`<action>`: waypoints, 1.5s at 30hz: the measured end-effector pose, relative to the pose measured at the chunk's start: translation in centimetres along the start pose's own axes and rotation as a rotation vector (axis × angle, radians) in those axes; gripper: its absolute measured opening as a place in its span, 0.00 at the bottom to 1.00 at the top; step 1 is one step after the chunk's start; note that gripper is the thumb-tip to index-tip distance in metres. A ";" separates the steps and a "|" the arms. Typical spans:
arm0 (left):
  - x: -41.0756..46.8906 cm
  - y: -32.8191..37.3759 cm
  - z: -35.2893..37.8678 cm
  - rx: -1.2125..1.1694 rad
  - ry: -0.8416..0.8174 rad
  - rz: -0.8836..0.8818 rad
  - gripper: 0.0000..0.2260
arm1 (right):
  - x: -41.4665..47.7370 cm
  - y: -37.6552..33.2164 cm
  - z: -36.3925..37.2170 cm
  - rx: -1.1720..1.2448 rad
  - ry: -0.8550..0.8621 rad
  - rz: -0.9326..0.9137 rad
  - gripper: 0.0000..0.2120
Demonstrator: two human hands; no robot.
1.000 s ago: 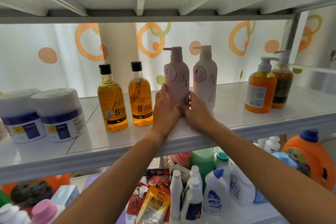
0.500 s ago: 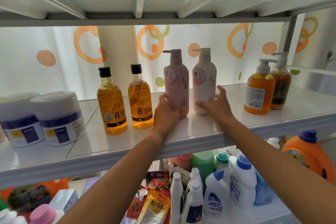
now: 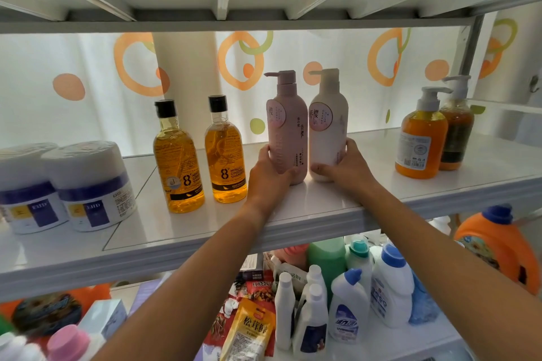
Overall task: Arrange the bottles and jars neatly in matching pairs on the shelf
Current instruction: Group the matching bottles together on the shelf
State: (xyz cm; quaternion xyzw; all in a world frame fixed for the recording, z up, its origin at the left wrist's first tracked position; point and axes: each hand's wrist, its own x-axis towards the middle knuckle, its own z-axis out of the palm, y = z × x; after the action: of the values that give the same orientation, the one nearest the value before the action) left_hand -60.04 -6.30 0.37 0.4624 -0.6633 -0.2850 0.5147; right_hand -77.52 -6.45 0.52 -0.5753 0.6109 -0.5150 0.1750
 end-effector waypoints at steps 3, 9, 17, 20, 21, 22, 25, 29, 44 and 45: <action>-0.1 0.1 -0.2 -0.019 -0.012 0.007 0.28 | -0.3 -0.3 0.0 0.035 -0.013 -0.005 0.39; -0.2 0.0 -0.1 -0.026 -0.021 0.009 0.28 | -0.4 -0.5 0.0 0.029 -0.016 0.006 0.39; -0.2 0.2 0.4 0.029 0.000 0.004 0.30 | -0.7 -0.9 -0.3 0.000 -0.031 0.019 0.41; -0.9 1.0 0.4 0.138 0.252 0.231 0.28 | -1.3 -1.1 -1.4 -0.046 0.040 0.011 0.42; -1.3 1.3 0.5 0.152 0.321 0.374 0.24 | -1.7 -1.0 -2.1 -0.053 0.107 -0.035 0.39; -1.7 1.6 0.7 0.153 0.340 0.489 0.20 | -2.1 -0.8 -3.0 -0.053 0.196 -0.107 0.34; -3.5 2.9 3.0 0.097 0.118 0.596 0.10 | -2.8 0.2 -6.1 -0.034 0.516 -0.249 0.25; -4.6 5.0 8.6 0.125 -0.339 0.389 0.20 | -1.9 4.1 -10.3 -0.136 0.686 -0.052 0.32; -1.2 6.6 14.2 -0.088 -0.547 -0.019 0.33 | -2.4 7.7 -11.9 -0.434 0.450 0.094 0.51; -1.3 6.7 14.1 -0.100 -0.548 -0.017 0.32 | -2.4 7.5 -11.8 -0.450 0.427 0.107 0.52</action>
State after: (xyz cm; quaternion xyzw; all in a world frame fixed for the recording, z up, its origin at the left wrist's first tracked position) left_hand -75.49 -3.78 1.21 0.3476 -0.7589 -0.4364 0.3359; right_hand -90.35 -0.74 -1.81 -0.4456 0.7618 -0.4661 -0.0621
